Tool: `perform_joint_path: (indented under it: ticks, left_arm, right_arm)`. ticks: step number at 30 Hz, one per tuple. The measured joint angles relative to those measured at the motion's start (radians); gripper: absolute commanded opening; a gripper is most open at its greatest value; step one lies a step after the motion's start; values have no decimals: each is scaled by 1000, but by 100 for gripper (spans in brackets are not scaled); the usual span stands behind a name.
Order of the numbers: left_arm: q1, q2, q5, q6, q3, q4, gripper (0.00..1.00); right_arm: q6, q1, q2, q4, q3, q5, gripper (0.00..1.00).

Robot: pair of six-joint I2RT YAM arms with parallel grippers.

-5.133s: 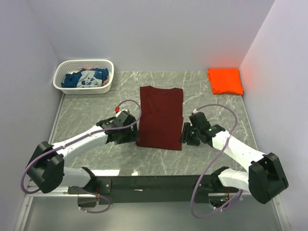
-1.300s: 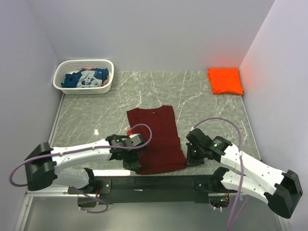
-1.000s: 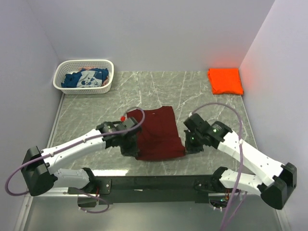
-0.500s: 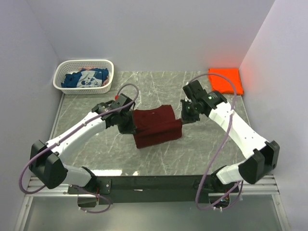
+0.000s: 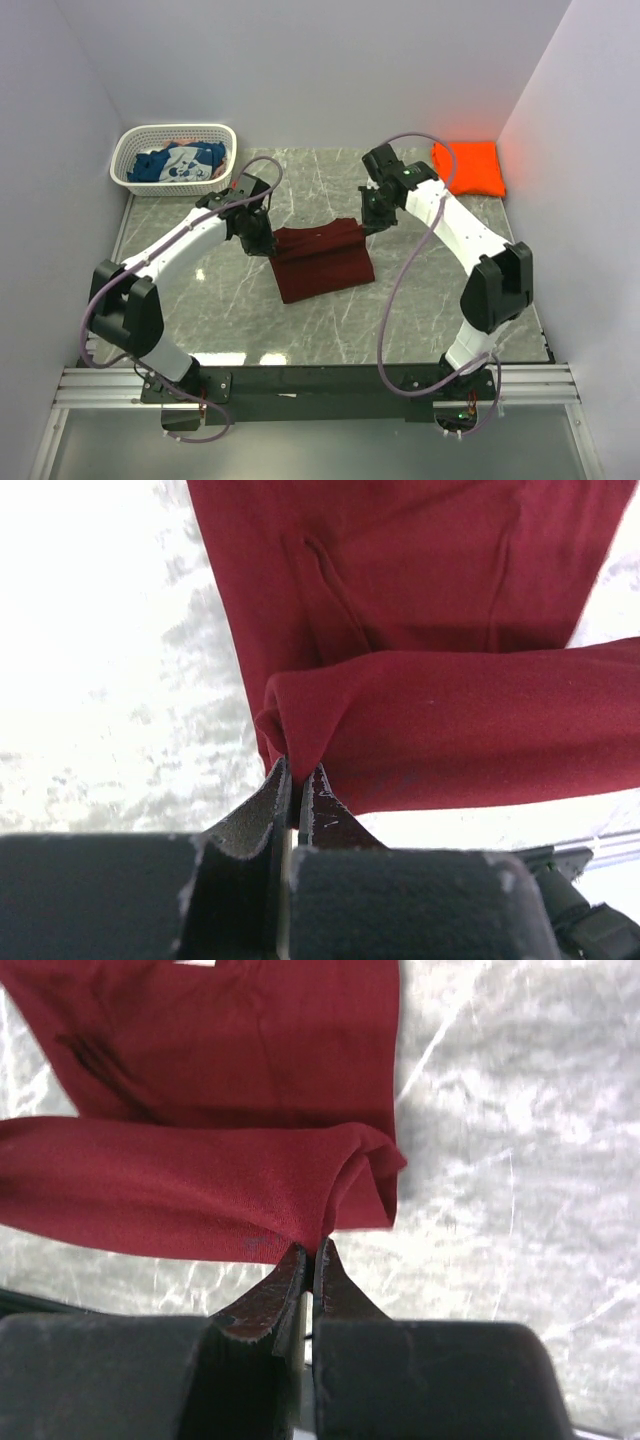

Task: Fold and stack the t-shirts
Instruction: Fold the tshirt

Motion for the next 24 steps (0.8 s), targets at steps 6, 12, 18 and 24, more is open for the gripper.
perform_joint_path:
  ticks: [6, 12, 18, 24]
  left_arm:
    - [45, 95, 6, 27, 22, 47, 1]
    - [69, 193, 6, 47, 35, 103, 1]
    - [86, 267, -6, 49, 35, 159, 4]
    - [87, 283, -27, 51, 35, 200, 8]
  right_arm:
    - [-14, -19, 117, 52, 34, -8, 0]
    - [-15, -35, 212, 111, 64, -12, 0]
    - [-14, -50, 293, 171, 74, -29, 5]
    - [-6, -69, 328, 223, 67, -44, 5]
